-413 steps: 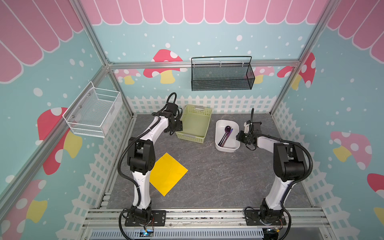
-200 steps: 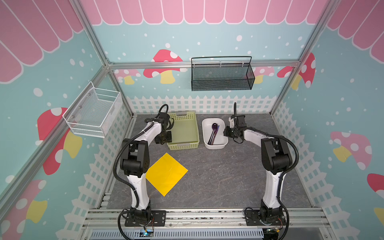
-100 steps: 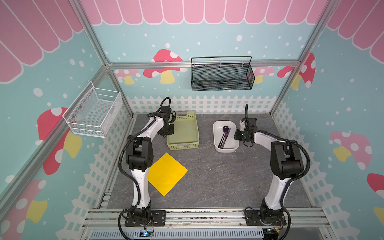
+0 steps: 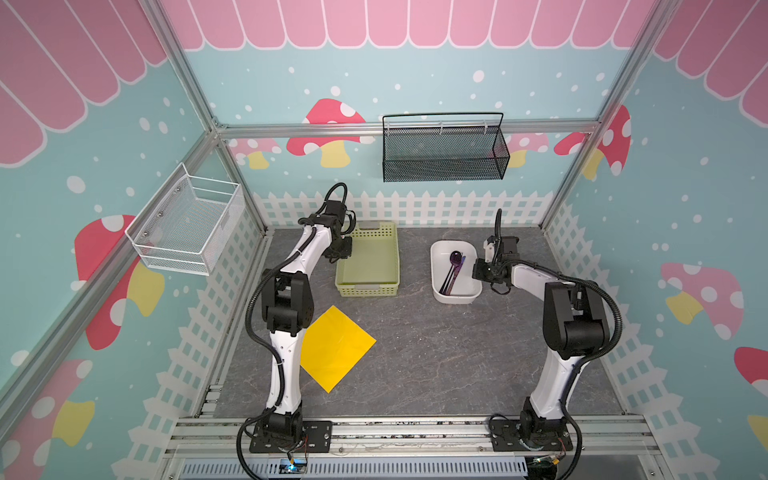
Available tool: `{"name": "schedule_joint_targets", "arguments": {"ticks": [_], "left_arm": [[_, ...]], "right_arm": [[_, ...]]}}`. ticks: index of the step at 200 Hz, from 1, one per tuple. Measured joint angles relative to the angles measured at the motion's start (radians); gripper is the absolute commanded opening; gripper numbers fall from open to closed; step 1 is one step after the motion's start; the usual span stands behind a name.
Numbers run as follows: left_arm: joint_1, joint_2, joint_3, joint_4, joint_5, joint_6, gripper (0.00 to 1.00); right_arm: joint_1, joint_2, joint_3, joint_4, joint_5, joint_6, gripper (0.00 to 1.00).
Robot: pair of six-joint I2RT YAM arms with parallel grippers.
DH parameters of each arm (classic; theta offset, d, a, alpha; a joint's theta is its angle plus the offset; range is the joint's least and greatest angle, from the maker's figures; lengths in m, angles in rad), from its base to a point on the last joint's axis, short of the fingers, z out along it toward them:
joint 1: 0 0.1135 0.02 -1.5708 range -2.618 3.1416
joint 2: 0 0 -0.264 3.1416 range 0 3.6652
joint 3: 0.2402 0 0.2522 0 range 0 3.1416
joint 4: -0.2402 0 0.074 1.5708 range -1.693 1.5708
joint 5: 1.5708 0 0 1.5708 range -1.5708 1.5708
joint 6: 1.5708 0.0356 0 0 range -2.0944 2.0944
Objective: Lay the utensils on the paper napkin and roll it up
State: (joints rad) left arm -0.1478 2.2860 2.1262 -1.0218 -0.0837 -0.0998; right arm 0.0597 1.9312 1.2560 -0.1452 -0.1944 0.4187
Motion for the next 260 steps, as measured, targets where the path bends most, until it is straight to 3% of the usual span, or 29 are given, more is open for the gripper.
{"name": "schedule_joint_targets", "arguments": {"ticks": [37, 83, 146, 181, 260], "left_arm": [[0.0, -0.089, -0.102, -0.02, -0.04, -0.026, 0.46], [-0.044, -0.391, -0.386, -0.032, -0.054, -0.07, 0.45], [-0.175, -0.697, -0.867, -0.011, 0.004, -0.196, 0.45], [-0.227, -0.723, -1.061, 0.055, 0.095, -0.267, 0.47], [-0.329, -0.66, -1.202, 0.255, 0.272, -0.387, 0.47]], "right_arm": [[0.0, -0.017, -0.008, -0.015, 0.003, -0.004, 0.21], [0.0, -0.103, -0.008, -0.061, 0.007, -0.023, 0.45], [0.0, -0.241, -0.027, -0.124, -0.003, -0.05, 0.54], [0.0, -0.299, -0.063, -0.142, -0.033, -0.067, 0.75], [0.0, -0.389, -0.106, -0.172, -0.039, -0.067, 0.76]]}}
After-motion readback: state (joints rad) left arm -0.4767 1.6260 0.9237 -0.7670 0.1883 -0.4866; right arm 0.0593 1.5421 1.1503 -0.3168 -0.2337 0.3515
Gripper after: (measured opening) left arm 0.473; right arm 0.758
